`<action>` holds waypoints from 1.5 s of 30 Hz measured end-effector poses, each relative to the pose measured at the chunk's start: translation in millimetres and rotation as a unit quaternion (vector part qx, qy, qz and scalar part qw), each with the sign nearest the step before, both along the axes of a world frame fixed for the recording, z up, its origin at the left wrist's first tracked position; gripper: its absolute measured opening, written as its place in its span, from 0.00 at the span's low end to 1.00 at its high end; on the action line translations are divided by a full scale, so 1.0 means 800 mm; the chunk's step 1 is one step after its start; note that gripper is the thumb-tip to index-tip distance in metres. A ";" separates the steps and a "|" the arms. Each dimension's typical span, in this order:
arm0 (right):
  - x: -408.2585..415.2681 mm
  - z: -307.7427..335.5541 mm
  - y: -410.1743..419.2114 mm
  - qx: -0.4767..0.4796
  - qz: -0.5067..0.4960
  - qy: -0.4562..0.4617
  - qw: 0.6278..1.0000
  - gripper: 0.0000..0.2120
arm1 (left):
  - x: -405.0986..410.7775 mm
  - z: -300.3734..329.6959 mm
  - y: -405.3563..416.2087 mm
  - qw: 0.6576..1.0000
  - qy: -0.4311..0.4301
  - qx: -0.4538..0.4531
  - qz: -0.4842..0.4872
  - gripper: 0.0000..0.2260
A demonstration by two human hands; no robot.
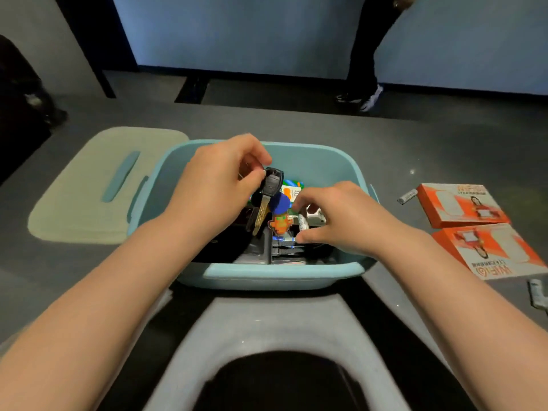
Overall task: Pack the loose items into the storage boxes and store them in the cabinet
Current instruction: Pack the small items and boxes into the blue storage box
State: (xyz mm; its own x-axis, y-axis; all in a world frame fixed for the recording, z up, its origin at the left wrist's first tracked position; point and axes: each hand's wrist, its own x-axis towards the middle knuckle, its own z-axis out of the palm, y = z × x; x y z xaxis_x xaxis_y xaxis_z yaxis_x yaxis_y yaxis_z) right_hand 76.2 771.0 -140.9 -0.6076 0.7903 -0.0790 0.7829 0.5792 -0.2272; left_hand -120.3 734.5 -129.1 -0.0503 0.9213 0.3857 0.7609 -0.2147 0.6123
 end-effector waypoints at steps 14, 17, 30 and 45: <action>-0.024 -0.020 -0.001 0.031 -0.033 -0.040 0.998 0.23 | -0.021 -0.027 0.016 0.973 0.157 -0.163 0.032 0.06; -0.013 -0.010 -0.010 0.046 -0.027 -0.017 0.998 0.26 | -0.009 -0.018 0.012 0.976 0.152 -0.150 0.032 0.10; 0.249 0.012 -0.062 0.089 -0.326 0.099 0.936 0.18 | 0.251 0.010 -0.013 0.979 0.019 0.008 -0.205 0.10; 0.373 -0.090 -0.020 0.020 -0.424 0.076 0.902 0.29 | 0.412 -0.132 0.081 0.947 0.128 -0.178 -0.235 0.38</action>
